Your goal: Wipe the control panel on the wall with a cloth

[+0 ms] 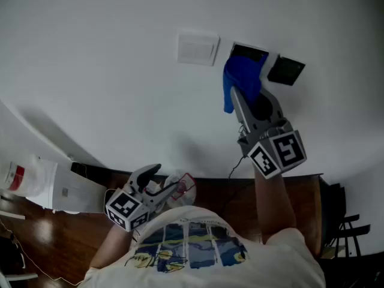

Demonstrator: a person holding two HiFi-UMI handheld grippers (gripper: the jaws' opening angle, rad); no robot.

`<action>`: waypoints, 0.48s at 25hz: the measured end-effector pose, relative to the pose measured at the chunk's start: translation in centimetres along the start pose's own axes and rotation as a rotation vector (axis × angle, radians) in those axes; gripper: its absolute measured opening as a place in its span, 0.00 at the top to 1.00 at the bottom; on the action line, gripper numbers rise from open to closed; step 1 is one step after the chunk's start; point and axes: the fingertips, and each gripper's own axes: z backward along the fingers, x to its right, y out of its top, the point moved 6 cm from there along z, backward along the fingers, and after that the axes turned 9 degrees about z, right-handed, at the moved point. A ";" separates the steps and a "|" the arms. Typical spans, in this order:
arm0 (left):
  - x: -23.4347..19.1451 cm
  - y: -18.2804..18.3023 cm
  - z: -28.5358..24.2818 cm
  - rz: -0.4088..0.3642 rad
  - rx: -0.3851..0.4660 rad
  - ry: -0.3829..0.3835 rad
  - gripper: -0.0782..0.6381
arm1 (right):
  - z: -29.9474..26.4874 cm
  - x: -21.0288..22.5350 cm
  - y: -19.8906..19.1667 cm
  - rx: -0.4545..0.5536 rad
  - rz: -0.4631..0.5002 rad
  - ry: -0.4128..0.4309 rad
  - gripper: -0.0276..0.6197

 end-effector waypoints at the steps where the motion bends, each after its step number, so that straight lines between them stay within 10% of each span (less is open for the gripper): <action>1: 0.0 -0.1 -0.1 0.002 0.000 0.001 0.49 | -0.4 0.1 0.1 0.002 0.007 0.000 0.80; 12: 0.4 -0.6 -0.2 0.020 -0.007 -0.010 0.49 | -2.3 2.3 -0.5 -0.010 0.042 -0.043 0.80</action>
